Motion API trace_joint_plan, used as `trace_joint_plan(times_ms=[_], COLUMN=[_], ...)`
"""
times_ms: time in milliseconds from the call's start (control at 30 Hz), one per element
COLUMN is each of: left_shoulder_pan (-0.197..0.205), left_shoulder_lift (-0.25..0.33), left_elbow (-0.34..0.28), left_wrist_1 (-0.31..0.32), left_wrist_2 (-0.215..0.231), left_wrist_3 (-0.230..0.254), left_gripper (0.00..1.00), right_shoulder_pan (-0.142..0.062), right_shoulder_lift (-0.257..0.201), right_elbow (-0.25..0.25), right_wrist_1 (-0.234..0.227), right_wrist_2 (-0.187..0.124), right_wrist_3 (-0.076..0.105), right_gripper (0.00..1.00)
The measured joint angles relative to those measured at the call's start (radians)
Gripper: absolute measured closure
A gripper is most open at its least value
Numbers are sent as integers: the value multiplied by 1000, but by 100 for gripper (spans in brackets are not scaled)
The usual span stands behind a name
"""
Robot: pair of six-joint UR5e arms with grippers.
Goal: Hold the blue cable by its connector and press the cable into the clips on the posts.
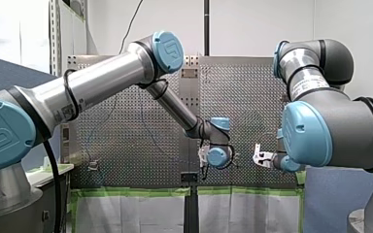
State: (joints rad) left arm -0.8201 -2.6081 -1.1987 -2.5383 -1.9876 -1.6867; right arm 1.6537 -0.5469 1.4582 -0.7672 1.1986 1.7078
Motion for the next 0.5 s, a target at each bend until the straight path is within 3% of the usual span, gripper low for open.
trace_joint_plan(times_ms=[500], left_shoulder_pan=[25], left_shoulder_lift=[134], left_elbow=[-134], left_wrist_1=[-115], left_wrist_2=[-11], left_wrist_3=[-132], left_gripper=[0], right_shoulder_pan=[10], right_shoulder_lift=[0], right_elbow=[0], right_wrist_1=[2], right_wrist_2=[1], right_wrist_3=[6], right_gripper=[100])
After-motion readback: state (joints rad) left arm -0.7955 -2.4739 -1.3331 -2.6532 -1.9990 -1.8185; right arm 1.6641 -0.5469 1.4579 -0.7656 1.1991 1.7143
